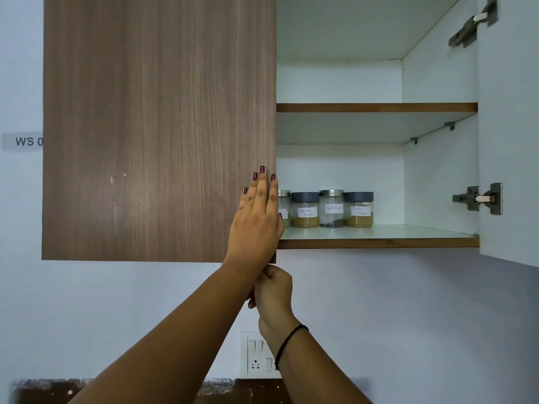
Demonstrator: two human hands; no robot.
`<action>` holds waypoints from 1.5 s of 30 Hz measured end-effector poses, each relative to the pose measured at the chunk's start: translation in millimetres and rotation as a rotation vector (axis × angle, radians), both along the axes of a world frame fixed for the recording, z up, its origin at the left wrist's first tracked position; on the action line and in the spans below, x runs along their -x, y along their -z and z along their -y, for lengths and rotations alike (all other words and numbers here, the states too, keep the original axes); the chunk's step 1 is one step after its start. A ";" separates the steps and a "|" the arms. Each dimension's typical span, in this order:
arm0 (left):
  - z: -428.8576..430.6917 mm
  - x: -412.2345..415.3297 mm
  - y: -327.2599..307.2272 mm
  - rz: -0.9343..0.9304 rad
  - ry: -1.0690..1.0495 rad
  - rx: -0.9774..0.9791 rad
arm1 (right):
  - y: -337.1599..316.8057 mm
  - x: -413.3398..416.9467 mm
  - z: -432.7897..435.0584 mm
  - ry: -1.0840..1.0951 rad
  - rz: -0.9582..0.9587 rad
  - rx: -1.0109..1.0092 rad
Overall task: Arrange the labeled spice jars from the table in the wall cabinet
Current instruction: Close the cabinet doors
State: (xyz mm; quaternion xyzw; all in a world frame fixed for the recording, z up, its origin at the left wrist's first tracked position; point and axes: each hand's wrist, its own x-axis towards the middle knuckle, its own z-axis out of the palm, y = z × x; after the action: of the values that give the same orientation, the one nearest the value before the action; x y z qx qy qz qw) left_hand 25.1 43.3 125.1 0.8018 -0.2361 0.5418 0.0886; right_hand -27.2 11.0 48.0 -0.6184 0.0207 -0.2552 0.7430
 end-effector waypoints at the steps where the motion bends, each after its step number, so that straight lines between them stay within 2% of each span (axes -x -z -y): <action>1: 1.3 -2.5 -0.4 0.001 -0.006 -0.002 | -1.0 -1.8 1.2 0.004 -0.006 0.003; 12: 10.9 -36.4 2.7 0.040 -0.013 -0.014 | 3.6 -28.1 6.9 0.026 0.000 -0.008; 21: 13.3 -47.1 7.6 0.108 -0.026 0.012 | 5.0 -31.4 10.8 0.069 -0.008 0.101; 26: 12.9 -46.4 7.6 0.110 -0.040 -0.003 | 12.5 -28.5 19.2 0.041 -0.012 0.021; 34: 11.9 -39.0 5.8 0.044 -0.111 -0.034 | 16.8 3.3 61.4 0.084 0.061 -0.032; 45: 5.0 -9.2 8.6 -0.037 -0.104 -0.047 | -9.6 73.3 125.2 0.119 0.209 0.078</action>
State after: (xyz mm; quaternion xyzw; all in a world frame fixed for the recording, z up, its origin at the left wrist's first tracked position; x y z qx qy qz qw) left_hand 34.3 38.3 116.4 0.8247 -0.2052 0.5250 0.0461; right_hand -100.5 -114.2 57.6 -0.6147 -0.0303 -0.3623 0.7000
